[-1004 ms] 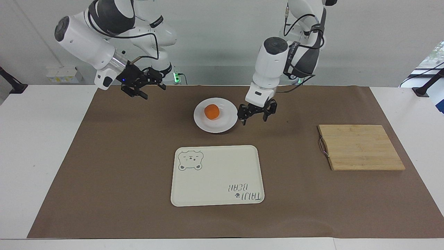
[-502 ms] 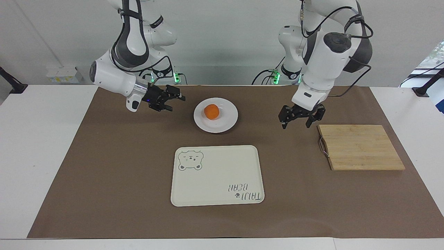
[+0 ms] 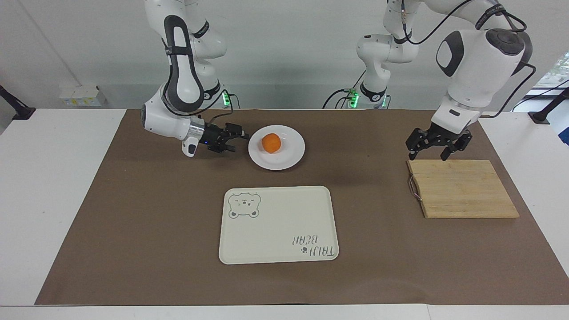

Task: Place orange and plate with both arms
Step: 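Release the orange onto the plate while the right gripper reaches the plate, then grasp the plate rim with the right gripper, then slide the plate onto the bear tray with the right gripper, then open the right gripper and release the plate rim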

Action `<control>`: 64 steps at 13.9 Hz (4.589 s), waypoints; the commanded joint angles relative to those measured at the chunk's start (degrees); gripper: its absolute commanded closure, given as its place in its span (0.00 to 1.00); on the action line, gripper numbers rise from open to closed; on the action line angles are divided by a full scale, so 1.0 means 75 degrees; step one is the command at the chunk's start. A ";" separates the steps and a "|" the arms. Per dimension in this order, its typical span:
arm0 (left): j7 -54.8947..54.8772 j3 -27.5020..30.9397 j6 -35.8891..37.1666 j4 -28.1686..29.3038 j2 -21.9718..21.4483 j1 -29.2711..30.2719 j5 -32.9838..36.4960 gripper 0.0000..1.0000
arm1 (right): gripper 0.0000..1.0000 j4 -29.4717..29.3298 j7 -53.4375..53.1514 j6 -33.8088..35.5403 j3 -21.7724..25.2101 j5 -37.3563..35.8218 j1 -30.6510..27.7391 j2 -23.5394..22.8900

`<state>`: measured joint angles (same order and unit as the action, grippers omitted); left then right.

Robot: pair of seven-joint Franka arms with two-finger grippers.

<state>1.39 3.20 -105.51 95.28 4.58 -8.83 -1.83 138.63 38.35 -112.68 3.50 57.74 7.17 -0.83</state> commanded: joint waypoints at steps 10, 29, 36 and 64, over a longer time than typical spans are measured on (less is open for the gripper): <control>-0.0537 0.0019 0.1972 -0.0268 -0.0939 0.0521 0.0103 0.00 | 0.00 0.1145 0.0593 -0.0596 0.0002 0.1664 0.0556 0.0005; -0.0478 0.0007 0.2455 -0.0551 -0.0892 0.0521 0.0056 0.00 | 1.00 -0.0084 0.0947 0.1220 0.0025 0.1911 -0.0498 -0.0452; -0.0467 0.0007 0.2455 -0.0551 -0.0892 0.0521 0.0056 0.00 | 1.00 -0.2414 -0.1125 0.1150 0.0025 0.1934 -0.0487 -0.1658; -0.0478 0.0007 0.2455 -0.0551 -0.0892 0.0521 0.0056 0.00 | 0.00 -0.4737 -0.1716 -0.0878 -0.0010 0.1502 0.0346 -0.3956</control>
<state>-1.73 3.35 -88.13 92.19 -2.39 -5.19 -1.72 102.56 25.04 -118.43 3.65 71.29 10.07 -31.15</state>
